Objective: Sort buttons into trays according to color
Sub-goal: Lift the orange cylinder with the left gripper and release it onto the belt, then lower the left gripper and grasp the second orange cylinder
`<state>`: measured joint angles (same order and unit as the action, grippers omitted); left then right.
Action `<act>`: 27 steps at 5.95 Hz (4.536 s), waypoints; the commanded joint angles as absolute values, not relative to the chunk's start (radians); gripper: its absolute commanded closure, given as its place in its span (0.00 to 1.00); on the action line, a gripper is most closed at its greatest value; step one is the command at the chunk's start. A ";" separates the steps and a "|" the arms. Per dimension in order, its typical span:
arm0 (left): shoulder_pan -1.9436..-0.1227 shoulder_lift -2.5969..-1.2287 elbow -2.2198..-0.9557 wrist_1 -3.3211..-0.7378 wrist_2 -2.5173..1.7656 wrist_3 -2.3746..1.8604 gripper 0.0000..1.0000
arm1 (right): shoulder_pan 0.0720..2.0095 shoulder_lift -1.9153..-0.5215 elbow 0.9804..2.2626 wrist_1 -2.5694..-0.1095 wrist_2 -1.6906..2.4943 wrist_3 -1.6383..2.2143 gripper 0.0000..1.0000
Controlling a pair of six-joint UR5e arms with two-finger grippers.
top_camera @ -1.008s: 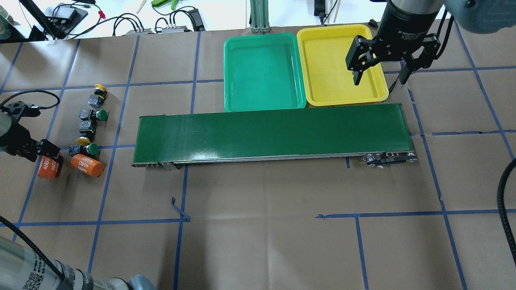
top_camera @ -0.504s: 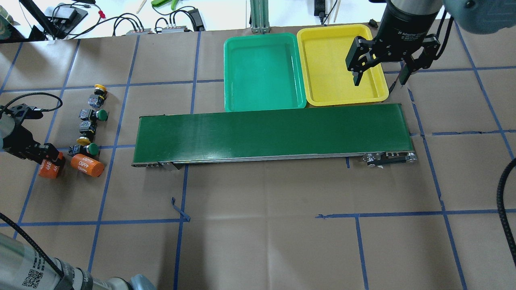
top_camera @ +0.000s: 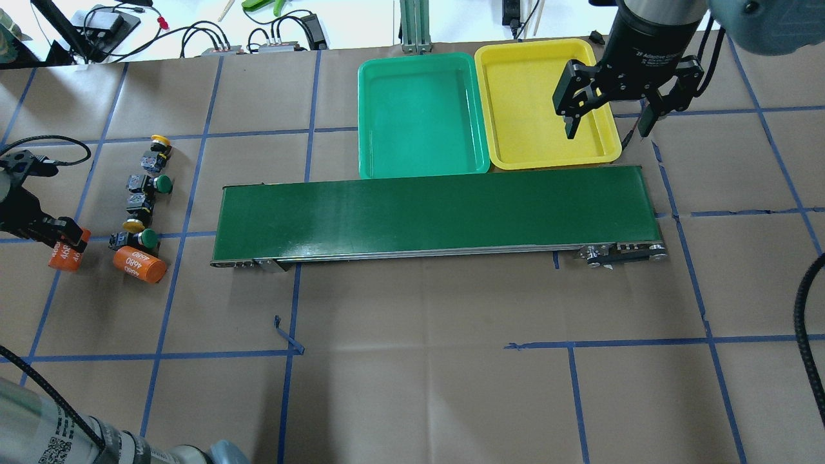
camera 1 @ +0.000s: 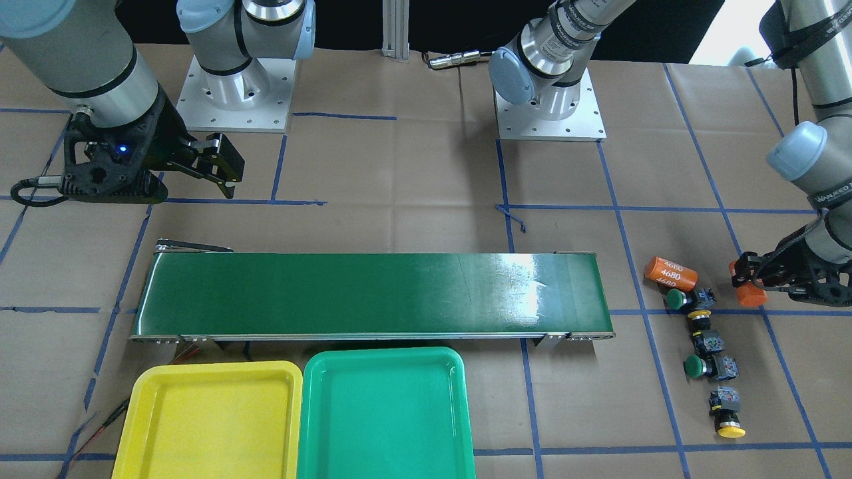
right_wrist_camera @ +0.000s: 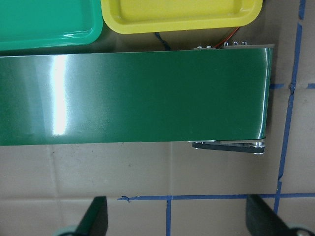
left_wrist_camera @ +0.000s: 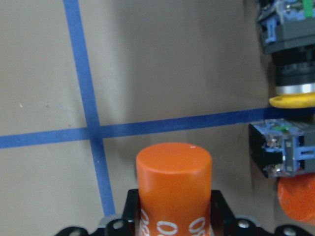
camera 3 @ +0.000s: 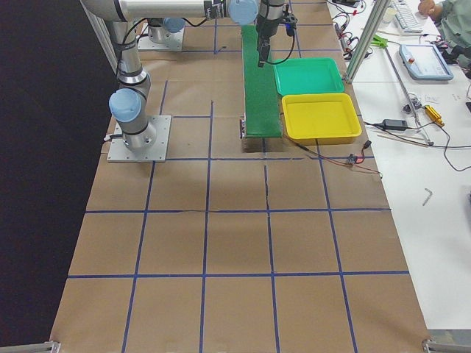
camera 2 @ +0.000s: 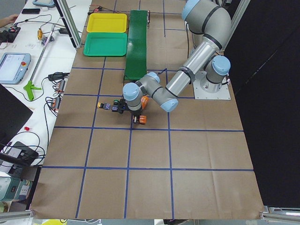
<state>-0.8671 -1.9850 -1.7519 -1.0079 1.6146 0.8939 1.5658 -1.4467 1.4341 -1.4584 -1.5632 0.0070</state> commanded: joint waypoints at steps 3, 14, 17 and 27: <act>-1.182 -1.801 -1.733 -1.184 1.615 1.075 1.00 | 1.565 -1.447 1.431 -1.456 -1.565 0.005 0.00; -1.476 -1.849 -1.809 -1.075 1.588 1.698 0.01 | 1.569 -1.440 1.639 -1.842 -1.572 -1.409 0.00; -1.274 -1.807 -1.827 -1.091 1.592 1.850 0.01 | 1.595 -1.456 1.718 -1.841 -1.559 -1.330 0.00; -1.025 -1.899 -2.071 -0.818 1.658 2.275 0.03 | 1.643 -1.460 1.626 -1.606 -1.618 -1.523 0.00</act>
